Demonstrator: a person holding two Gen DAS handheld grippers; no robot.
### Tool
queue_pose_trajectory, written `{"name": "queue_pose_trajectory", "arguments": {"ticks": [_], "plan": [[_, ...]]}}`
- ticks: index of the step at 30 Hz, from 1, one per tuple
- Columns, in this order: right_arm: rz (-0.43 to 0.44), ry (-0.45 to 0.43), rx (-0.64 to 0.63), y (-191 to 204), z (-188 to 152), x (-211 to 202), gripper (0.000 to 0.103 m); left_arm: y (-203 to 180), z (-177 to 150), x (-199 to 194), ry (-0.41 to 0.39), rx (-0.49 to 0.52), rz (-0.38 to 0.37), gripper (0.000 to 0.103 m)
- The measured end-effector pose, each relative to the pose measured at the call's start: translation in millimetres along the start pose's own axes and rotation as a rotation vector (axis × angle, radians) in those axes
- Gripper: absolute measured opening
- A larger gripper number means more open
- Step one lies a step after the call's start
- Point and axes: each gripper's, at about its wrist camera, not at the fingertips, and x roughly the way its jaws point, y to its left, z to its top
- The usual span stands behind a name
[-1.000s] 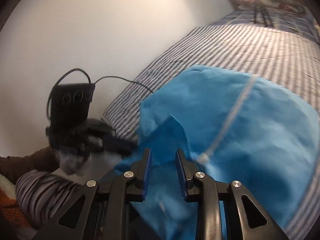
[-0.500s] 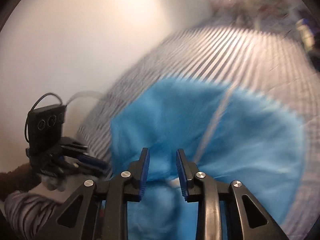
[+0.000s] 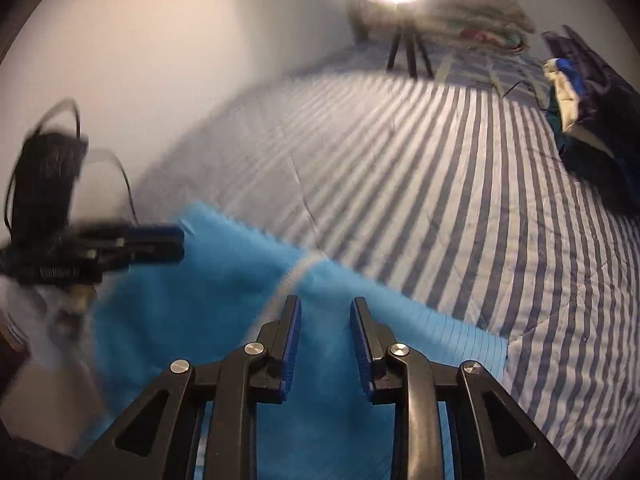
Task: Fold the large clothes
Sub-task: 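Open both grippers and smooth the folded shirt bundle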
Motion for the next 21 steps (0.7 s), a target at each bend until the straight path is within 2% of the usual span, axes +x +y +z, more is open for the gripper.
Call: {"name": "queue_pose_trajectory", "arguments": {"ticks": [2,5,7,10,13,16,18,19,21], "plan": [[-0.053,0.056,-0.021,-5.9,-8.0,13.6,0.02,11.2,-4.1,11.1,0.007,-0.023,-0.02,0.034],[-0.048,0.035,-0.004,-12.7,-14.1,-4.3,0.02,12.5,-12.2,-4.5,-0.015,-0.044,-0.028,0.034],[0.005,-0.037,0.074,-22.5,-24.8,-37.6,0.02,14.5,-21.6,-26.0,-0.05,-0.051,-0.057,0.034],[0.072,-0.096,0.119,-21.7,-53.4,-74.3,0.023,13.2,-40.3,-52.0,-0.069,-0.023,-0.082,0.034],[0.048,-0.066,0.111,-12.5,-84.6,-80.1,0.023,18.1,-67.4,-62.3,-0.054,-0.018,-0.073,0.034],[0.035,-0.001,0.157,-13.2,-117.2,-61.7,0.023,28.5,-94.1,-51.5,-0.01,-0.038,-0.045,0.033],[0.029,0.005,0.168,-9.0,-139.0,-54.6,0.02,36.5,-106.5,-52.0,-0.022,-0.067,-0.065,0.029],[0.018,-0.017,0.155,-6.9,-142.2,-58.1,0.02,36.3,-109.4,-56.2,-0.025,-0.066,-0.056,0.026],[0.02,0.001,0.187,-6.4,-141.6,-69.2,0.02,37.9,-114.3,-72.3,-0.035,-0.103,-0.068,0.026]]}}
